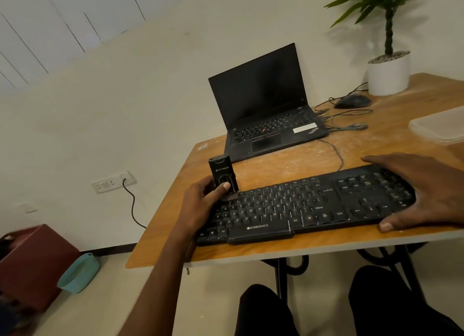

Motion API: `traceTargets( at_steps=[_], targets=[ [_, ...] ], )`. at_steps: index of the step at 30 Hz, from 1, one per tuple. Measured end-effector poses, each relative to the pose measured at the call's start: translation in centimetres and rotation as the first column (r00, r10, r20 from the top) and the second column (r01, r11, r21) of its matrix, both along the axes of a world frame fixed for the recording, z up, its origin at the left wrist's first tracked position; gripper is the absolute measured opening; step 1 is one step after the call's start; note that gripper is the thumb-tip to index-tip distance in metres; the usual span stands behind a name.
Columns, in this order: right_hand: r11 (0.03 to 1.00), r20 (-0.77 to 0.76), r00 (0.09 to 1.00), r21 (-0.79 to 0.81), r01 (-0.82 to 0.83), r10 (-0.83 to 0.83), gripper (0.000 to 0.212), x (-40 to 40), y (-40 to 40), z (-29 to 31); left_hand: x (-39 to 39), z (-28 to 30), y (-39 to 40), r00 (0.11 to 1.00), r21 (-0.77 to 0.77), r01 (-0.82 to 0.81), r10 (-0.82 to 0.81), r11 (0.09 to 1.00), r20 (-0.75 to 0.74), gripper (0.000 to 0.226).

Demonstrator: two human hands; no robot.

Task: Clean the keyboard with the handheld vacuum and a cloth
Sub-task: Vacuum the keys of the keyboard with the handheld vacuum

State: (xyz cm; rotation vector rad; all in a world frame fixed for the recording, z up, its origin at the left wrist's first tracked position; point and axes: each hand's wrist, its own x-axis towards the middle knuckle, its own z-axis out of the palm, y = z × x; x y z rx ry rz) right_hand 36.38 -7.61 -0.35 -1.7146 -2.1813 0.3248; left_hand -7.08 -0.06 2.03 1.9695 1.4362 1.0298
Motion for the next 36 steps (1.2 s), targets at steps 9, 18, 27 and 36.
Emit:
traceTargets(
  at_steps=[9, 18, 27, 36],
  targets=[
    [1.0, -0.021, 1.0, 0.005, -0.01, 0.01, 0.122, -0.1, -0.1, 0.2, -1.1, -0.6, -9.2, 0.994, 0.015, 0.055, -0.056, 0.998, 0.092, 0.024],
    [1.0, 0.0, 1.0, 0.021, -0.004, 0.004, 0.121, 0.0, 0.1, 0.2, 0.5, 0.0, -2.3, 0.995, 0.064, 0.058, -0.052, 0.996, -0.087, 0.023],
    [1.0, -0.017, 1.0, 0.008, -0.011, 0.011, 0.131, 0.1, -0.3, 0.1, 1.0, 0.2, 0.0, 0.99, 0.019, 0.054, -0.052, 0.998, -0.129, 0.029],
    [1.0, -0.011, 1.0, 0.014, -0.007, 0.007, 0.128, -0.1, -0.2, 0.3, -0.3, -0.2, -9.7, 0.997, -0.023, 0.054, -0.053, 0.998, 0.046, 0.027]
  ],
)
